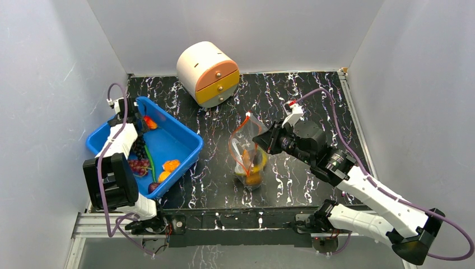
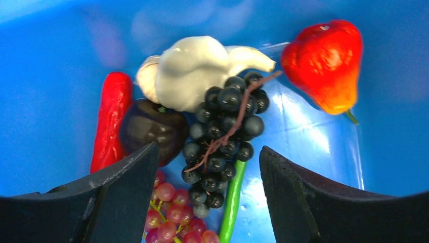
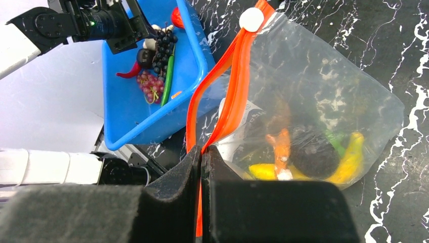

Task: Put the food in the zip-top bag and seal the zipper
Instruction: Pick up the fake fruit from the bin.

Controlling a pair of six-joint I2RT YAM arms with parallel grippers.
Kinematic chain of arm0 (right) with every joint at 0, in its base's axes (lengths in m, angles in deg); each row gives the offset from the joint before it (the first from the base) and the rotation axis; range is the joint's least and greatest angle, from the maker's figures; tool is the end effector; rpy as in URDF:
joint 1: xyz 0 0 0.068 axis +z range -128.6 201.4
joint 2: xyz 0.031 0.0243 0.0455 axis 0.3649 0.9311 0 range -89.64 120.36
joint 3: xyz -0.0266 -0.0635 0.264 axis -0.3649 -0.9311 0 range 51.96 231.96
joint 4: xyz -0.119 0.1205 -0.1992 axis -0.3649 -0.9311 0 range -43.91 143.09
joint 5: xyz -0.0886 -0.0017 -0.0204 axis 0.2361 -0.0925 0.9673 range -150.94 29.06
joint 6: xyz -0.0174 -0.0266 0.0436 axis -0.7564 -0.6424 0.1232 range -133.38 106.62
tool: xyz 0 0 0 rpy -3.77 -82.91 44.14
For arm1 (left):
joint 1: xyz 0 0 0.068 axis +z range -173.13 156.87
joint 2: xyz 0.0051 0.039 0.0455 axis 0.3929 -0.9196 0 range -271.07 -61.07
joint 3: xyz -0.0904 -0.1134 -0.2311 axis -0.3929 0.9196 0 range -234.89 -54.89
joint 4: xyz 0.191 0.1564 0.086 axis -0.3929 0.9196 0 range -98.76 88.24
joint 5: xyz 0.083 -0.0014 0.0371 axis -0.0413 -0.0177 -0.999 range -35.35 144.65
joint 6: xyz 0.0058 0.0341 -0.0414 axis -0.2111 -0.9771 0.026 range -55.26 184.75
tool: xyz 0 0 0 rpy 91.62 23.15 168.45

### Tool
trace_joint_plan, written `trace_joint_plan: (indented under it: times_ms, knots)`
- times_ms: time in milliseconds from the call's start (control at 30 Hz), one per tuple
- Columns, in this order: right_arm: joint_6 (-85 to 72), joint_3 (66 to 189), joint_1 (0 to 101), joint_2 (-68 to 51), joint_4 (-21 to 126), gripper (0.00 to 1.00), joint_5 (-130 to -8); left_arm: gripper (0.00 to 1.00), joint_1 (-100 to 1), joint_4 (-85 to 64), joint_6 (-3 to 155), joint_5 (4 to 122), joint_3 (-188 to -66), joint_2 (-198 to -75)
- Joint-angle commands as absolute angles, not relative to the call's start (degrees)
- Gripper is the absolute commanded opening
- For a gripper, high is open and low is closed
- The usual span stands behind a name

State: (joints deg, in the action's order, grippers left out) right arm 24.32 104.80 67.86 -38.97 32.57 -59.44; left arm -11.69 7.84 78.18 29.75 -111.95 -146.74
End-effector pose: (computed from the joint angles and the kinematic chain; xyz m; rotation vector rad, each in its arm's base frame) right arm 0.1380 0.1439 0.3524 -0.1348 2.0078 0.9539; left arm 0.3094 0.0780 0.2366 -0.7031 2.2108 0.4934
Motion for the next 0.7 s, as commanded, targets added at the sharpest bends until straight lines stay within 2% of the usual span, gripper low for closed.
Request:
trace_joint_plan:
  times_ms: [0, 67, 200, 667]
  knots:
    - [25.12, 107.10, 68.05, -40.51, 35.17, 0.00, -59.19, 0.74, -9.84, 8.75, 82.17, 25.25, -113.76, -145.81]
    - [25.29, 107.06, 68.05, -40.92, 35.12, 0.00, -59.18, 0.76, -8.20, 8.97, 82.64, 26.04, -113.91, -146.63]
    - [25.12, 107.32, 68.05, -41.62, 34.34, 0.00, -58.75, 0.73, -5.36, 8.39, 83.59, 29.41, -113.44, -147.40]
    - [25.14, 107.24, 68.06, -41.72, 34.13, 0.00, -58.57, 0.75, -3.66, 9.52, 86.31, 26.44, -112.20, -151.39]
